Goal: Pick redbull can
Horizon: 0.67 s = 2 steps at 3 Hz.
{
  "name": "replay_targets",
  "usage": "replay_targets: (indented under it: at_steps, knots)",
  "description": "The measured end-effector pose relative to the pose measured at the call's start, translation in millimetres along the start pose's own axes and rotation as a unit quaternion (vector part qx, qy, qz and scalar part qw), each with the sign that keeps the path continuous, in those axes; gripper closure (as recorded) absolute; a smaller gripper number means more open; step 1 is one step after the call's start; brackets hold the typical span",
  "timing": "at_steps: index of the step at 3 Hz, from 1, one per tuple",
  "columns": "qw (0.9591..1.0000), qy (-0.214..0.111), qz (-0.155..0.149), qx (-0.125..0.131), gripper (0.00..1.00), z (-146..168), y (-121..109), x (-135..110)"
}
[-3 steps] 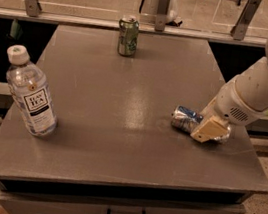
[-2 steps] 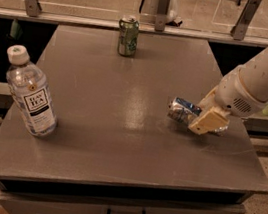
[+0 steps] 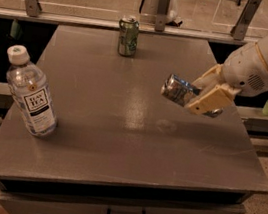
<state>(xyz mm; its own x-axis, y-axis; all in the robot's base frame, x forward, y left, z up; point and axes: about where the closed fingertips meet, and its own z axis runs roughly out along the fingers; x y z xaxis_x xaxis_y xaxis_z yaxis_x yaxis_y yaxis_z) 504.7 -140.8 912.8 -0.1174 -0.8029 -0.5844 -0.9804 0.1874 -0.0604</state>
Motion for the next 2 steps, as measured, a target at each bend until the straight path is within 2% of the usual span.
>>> replay_targets:
  at_steps: [1, 2]
  knots:
    - [0.9950, -0.089, -0.007, -0.046, 1.00, -13.2, -3.5, -27.8]
    - [0.9906, -0.125, -0.010, -0.054, 1.00, -20.9, -3.3, -45.8]
